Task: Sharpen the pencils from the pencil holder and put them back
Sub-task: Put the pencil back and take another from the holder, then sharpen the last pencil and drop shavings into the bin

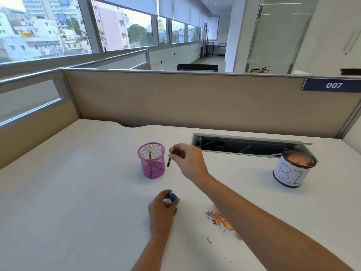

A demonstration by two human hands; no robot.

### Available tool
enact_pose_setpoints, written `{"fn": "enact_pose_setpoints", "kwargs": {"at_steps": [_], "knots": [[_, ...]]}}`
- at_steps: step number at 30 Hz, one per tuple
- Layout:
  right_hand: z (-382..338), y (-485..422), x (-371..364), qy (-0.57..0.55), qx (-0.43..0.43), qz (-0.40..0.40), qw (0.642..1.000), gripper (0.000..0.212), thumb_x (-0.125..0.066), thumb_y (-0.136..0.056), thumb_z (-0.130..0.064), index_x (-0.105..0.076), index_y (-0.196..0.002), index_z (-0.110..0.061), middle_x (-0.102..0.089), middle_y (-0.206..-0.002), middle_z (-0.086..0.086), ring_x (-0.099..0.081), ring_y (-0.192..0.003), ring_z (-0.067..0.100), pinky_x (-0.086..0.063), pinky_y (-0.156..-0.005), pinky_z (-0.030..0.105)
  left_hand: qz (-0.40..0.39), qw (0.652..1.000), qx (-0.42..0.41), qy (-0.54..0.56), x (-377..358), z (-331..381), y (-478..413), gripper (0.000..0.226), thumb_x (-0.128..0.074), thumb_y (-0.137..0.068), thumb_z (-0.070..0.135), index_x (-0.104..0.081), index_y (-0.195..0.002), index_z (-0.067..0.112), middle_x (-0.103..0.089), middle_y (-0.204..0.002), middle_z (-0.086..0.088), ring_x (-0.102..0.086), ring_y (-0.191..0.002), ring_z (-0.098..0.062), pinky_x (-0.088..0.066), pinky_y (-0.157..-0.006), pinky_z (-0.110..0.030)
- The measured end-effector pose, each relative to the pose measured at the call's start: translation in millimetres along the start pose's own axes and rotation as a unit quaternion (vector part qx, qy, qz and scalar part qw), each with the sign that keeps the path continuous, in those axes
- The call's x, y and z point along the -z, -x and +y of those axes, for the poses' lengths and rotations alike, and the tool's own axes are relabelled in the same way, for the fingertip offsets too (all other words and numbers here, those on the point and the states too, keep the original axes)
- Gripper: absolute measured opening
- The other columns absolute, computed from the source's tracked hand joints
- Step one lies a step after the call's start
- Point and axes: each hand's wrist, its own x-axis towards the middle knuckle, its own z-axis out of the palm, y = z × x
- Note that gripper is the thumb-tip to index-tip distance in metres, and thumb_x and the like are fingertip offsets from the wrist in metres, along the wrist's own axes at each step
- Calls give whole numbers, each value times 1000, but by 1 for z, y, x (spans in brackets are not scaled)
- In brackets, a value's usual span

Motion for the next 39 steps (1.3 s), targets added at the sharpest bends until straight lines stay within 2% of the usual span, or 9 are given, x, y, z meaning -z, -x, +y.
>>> {"fn": "enact_pose_setpoints", "kwargs": {"at_steps": [4,7,10,16,21,27,32,35,39], "knots": [[-1,-43,-23,-15,12,11,1000,15,-63,-85,-3,-70,-98,2,-72,-96,18,-59,-79,16,-50,-79,23,-6,1000,6,9,0,-1,0,22,-66,-80,5,-61,-100,12,-61,-73,-1,-59,-57,-20,-44,-49,-5],[5,-63,-41,23,13,-4,1000,15,-62,-86,-2,-70,-97,3,-72,-97,19,-59,-78,19,-47,-77,23,-9,1000,10,14,0,-1,-1,21,-65,-81,6,-59,-99,15,-61,-78,2,-60,-60,-21,-47,-50,-8],[12,-76,-56,95,11,-31,995,19,-60,-88,-8,-70,-101,1,-71,-100,19,-63,-90,29,-45,-78,26,-5,1000,11,13,0,-1,-3,24,-67,-79,6,-53,-93,19,-60,-84,9,-61,-61,-21,-48,-51,-11],[17,-86,-66,153,-28,-73,985,24,-61,-88,-13,-69,-106,1,-70,-105,19,-64,-98,33,-50,-83,33,-13,1000,12,-5,0,-4,-3,22,-69,-78,9,-54,-91,20,-62,-78,13,-61,-50,-4,-53,-56,-16],[15,-85,-58,128,-16,-54,990,26,-59,-89,-14,-68,-111,-1,-69,-110,16,-62,-103,29,-46,-85,29,-20,1000,17,-8,1,-2,-2,21,-69,-78,10,-57,-94,18,-62,-76,10,-62,-55,-12,-52,-54,-14],[26,-46,-16,47,-45,1,998,28,-49,-96,-20,-68,-105,0,-72,-98,15,-60,-76,18,-51,-79,30,-29,999,7,-15,1,-2,-2,21,-71,-76,10,-62,-92,20,-64,-73,7,-59,-53,-10,-49,-53,-11],[59,20,27,73,-110,-35,991,27,-50,-95,-22,-69,-105,-6,-73,-94,9,-62,-77,16,-50,-79,26,-24,999,-10,-21,1,-4,-4,21,-73,-74,10,-64,-89,21,-65,-65,0,-55,-47,-5,-51,-56,-16],[77,57,45,108,-129,-56,984,25,-46,-97,-18,-69,-103,-10,-71,-76,2,-65,-69,21,-54,-75,28,-26,999,-21,-15,1,-3,-3,20,-73,-74,9,-66,-88,21,-66,-67,-2,-54,-45,-4,-46,-53,-10],[95,94,61,161,-128,-74,976,25,-42,-96,-13,-66,-103,-16,-72,-83,1,-57,-55,-3,-45,-64,13,-25,997,-51,-47,-2,1,1,23,-74,-72,10,-67,-87,27,-66,-72,-11,-50,-54,-6,-40,-56,-5]]}}
